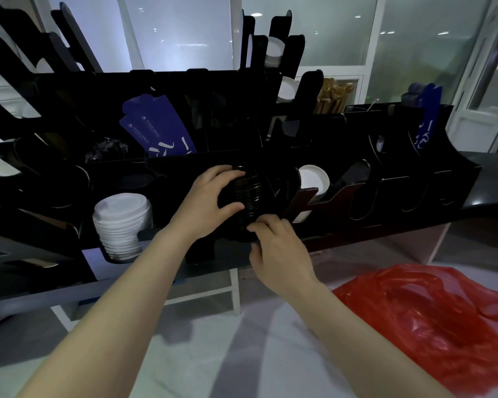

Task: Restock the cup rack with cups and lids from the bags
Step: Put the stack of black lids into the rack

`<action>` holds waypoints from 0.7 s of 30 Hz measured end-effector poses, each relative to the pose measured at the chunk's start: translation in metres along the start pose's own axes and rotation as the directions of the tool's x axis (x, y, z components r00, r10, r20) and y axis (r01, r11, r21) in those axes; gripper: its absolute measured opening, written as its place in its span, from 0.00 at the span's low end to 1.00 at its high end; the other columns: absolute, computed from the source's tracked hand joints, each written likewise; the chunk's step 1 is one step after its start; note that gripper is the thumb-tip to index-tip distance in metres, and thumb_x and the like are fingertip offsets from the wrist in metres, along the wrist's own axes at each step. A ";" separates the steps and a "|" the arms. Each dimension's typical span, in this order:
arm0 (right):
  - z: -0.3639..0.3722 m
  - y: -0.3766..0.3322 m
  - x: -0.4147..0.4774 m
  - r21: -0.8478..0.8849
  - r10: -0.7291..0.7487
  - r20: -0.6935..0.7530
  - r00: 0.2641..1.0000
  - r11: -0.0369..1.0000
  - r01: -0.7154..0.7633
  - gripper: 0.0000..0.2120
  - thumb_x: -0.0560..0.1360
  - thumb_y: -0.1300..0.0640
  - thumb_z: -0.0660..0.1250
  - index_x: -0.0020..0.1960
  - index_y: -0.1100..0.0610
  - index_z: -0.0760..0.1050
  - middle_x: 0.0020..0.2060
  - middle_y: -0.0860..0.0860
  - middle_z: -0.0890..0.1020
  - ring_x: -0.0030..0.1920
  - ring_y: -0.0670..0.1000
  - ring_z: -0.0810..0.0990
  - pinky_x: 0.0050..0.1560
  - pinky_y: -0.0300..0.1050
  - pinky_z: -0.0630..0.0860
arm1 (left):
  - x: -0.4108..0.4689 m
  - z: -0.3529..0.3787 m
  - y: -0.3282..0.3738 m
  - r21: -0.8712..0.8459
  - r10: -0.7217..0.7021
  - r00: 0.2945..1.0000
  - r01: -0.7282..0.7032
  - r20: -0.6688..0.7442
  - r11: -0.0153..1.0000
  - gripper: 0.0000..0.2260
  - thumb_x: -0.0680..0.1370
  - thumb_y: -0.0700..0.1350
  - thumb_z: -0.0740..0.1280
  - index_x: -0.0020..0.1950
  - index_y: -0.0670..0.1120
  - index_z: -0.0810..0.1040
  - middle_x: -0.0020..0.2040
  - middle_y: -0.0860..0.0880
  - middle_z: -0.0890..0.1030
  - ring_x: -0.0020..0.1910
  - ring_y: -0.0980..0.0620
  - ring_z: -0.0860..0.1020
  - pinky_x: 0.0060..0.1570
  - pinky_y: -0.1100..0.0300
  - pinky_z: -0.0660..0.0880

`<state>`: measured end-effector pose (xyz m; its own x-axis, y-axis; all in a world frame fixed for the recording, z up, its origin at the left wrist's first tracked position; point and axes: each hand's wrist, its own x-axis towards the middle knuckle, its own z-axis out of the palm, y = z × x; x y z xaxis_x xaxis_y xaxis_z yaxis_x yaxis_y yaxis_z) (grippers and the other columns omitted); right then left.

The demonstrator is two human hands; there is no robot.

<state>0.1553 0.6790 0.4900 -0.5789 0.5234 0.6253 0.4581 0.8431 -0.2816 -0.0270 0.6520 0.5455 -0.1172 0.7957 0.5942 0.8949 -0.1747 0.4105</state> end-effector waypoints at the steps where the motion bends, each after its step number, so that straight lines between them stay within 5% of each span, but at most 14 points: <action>1: -0.002 -0.002 0.001 0.044 -0.004 -0.042 0.999 0.999 0.006 0.18 0.72 0.63 0.66 0.62 0.60 0.75 0.60 0.55 0.75 0.55 0.55 0.74 0.52 0.50 0.77 | 0.000 -0.001 0.000 0.002 0.008 1.000 -0.008 0.012 1.000 0.27 0.72 0.47 0.73 0.69 0.54 0.70 0.68 0.53 0.68 0.68 0.53 0.65 0.68 0.51 0.65; 4: -0.008 -0.009 0.008 0.078 -0.031 -0.126 0.991 0.996 0.041 0.26 0.71 0.68 0.66 0.68 0.65 0.69 0.67 0.60 0.71 0.60 0.60 0.74 0.61 0.51 0.74 | -0.001 -0.002 0.000 0.017 0.024 1.000 -0.025 0.017 1.000 0.26 0.71 0.49 0.74 0.68 0.54 0.72 0.66 0.53 0.71 0.68 0.54 0.66 0.69 0.52 0.64; 9: -0.012 -0.018 0.028 -0.044 0.039 0.006 0.999 0.998 -0.038 0.38 0.76 0.60 0.63 0.78 0.59 0.45 0.78 0.55 0.43 0.64 0.58 0.73 0.60 0.45 0.73 | -0.005 -0.001 0.001 0.063 0.081 0.997 -0.081 0.000 0.995 0.28 0.71 0.51 0.73 0.69 0.52 0.71 0.70 0.52 0.70 0.74 0.54 0.58 0.72 0.54 0.57; 15: -0.016 -0.017 0.031 -0.129 0.091 0.042 0.995 0.988 -0.085 0.35 0.76 0.56 0.62 0.78 0.57 0.49 0.78 0.51 0.49 0.54 0.55 0.80 0.46 0.44 0.78 | -0.009 -0.001 0.001 -0.002 0.065 0.997 -0.065 -0.043 0.998 0.34 0.69 0.52 0.74 0.73 0.55 0.65 0.72 0.55 0.67 0.72 0.62 0.56 0.69 0.63 0.55; 21: -0.025 -0.017 0.039 -0.204 0.112 0.086 0.990 0.975 -0.093 0.33 0.77 0.55 0.61 0.77 0.57 0.50 0.78 0.52 0.49 0.47 0.57 0.83 0.42 0.47 0.79 | -0.008 0.001 0.005 0.080 0.040 0.998 -0.043 0.038 0.996 0.30 0.71 0.46 0.74 0.71 0.52 0.68 0.72 0.53 0.68 0.74 0.57 0.57 0.71 0.57 0.57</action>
<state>0.1416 0.6823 0.5374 -0.5797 0.6232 0.5250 0.6378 0.7480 -0.1837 -0.0214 0.6449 0.5422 -0.0647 0.8096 0.5834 0.9307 -0.1620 0.3280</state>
